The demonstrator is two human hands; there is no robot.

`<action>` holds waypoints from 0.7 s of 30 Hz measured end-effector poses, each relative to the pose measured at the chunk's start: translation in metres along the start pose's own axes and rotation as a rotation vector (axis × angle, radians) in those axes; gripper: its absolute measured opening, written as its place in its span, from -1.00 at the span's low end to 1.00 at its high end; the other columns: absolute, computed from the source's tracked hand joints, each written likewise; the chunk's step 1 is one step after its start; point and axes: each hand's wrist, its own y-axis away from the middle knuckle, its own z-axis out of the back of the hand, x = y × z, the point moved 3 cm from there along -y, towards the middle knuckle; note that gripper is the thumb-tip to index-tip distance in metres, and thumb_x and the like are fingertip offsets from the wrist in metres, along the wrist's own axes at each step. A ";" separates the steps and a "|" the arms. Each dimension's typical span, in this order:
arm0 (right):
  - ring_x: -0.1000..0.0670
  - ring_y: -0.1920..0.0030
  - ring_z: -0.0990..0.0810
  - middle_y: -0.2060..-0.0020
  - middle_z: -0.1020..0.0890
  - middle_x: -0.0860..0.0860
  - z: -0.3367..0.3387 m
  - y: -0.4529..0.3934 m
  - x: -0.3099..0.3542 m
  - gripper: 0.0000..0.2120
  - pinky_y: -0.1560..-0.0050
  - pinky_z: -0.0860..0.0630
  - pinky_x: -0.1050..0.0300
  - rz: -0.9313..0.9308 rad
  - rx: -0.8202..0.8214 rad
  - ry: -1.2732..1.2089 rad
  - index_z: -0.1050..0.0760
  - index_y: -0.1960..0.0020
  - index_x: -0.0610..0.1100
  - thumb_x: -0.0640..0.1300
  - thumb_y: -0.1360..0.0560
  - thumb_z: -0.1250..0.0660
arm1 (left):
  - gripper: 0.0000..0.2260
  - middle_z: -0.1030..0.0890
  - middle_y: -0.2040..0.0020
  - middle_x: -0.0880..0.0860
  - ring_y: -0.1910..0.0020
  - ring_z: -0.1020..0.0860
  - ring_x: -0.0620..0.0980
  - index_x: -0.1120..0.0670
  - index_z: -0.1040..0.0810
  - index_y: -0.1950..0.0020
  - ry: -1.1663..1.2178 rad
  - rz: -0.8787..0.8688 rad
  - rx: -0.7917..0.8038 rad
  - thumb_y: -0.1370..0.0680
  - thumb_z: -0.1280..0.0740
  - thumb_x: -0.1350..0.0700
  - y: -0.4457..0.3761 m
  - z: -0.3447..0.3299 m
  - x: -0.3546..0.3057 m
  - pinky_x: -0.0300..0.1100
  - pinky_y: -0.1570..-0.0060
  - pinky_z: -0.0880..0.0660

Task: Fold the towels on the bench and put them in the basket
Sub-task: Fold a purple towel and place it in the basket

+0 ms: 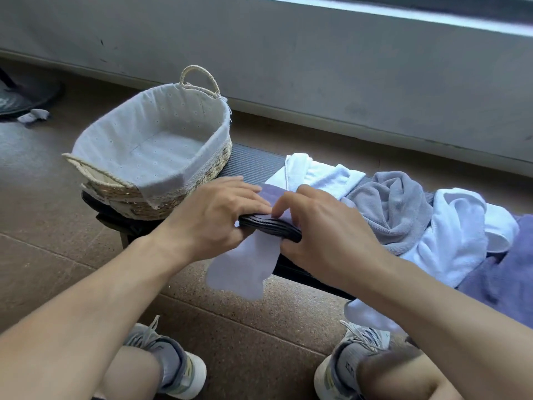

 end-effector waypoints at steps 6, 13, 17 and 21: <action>-0.07 -0.11 -0.59 -0.08 -0.51 0.08 -0.023 0.017 -0.001 -0.63 0.29 -0.33 0.06 0.060 0.257 0.201 -0.33 -0.25 0.05 -0.15 -0.47 -0.29 | -0.79 -0.54 0.23 -0.18 0.14 -0.54 -0.11 -0.20 -0.61 -0.12 0.014 0.255 0.256 -0.51 -0.39 0.01 0.010 0.003 0.009 -0.07 0.11 -0.47; -0.10 -0.10 -0.58 -0.07 -0.59 0.08 -0.015 0.006 -0.014 -0.69 0.10 -0.50 0.00 0.004 0.371 0.110 -0.37 -0.21 0.05 -0.07 -0.48 -0.26 | -0.91 -0.54 0.31 -0.27 0.35 -0.44 -0.19 -0.13 -0.49 0.04 0.214 0.461 0.389 -0.61 -0.31 -0.11 0.015 -0.005 0.027 -0.13 0.28 -0.35; -0.05 -0.05 -0.54 0.07 -0.51 0.13 -0.007 -0.002 -0.032 -0.72 0.01 -0.49 0.03 -0.066 0.444 0.017 -0.40 -0.17 0.04 -0.12 -0.49 -0.32 | -0.85 -0.54 0.28 -0.11 0.28 -0.46 -0.13 -0.08 -0.45 0.11 0.293 0.533 0.344 -0.63 -0.29 -0.05 0.013 -0.008 0.031 -0.09 0.20 -0.37; 0.01 0.08 -0.49 0.21 -0.50 0.17 -0.009 -0.016 -0.051 -0.92 0.10 -0.32 0.09 -0.132 0.379 -0.140 -0.40 0.01 0.05 -0.03 -0.61 -0.31 | -0.85 -0.57 0.21 -0.07 0.23 -0.50 -0.13 0.01 -0.50 0.04 0.334 0.583 0.292 -0.65 -0.27 -0.03 0.007 -0.009 0.032 -0.10 0.18 -0.38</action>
